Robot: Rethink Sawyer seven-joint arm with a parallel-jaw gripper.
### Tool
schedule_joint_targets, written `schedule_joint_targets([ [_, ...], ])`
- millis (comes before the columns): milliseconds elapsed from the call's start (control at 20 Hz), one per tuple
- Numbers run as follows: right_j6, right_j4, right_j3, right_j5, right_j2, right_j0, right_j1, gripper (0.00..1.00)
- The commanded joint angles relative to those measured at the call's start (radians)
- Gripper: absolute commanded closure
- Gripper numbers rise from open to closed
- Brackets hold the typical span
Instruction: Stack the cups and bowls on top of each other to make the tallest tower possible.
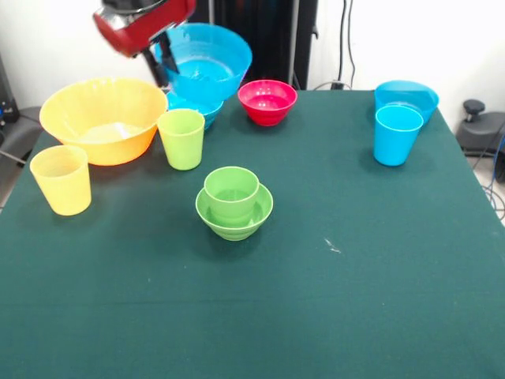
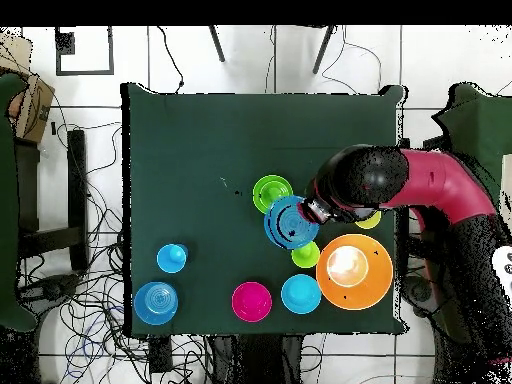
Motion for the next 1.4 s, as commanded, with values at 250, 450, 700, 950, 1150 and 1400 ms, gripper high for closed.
schedule_joint_targets([
  [250,0.362,0.043,0.114,-0.114,-0.119,0.151,-0.055,1.0],
  [450,0.416,0.048,0.124,-0.163,-0.152,0.184,-0.048,1.0],
  [700,0.439,0.076,0.146,-0.203,-0.149,0.18,-0.018,1.0],
  [950,0.408,0.049,0.162,-0.226,-0.14,0.157,-0.003,1.0],
  [1150,0.362,0.014,0.136,-0.232,-0.138,0.141,0.02,1.0],
  [1400,0.312,-0.029,0.081,-0.214,-0.139,0.143,0.043,1.0],
])
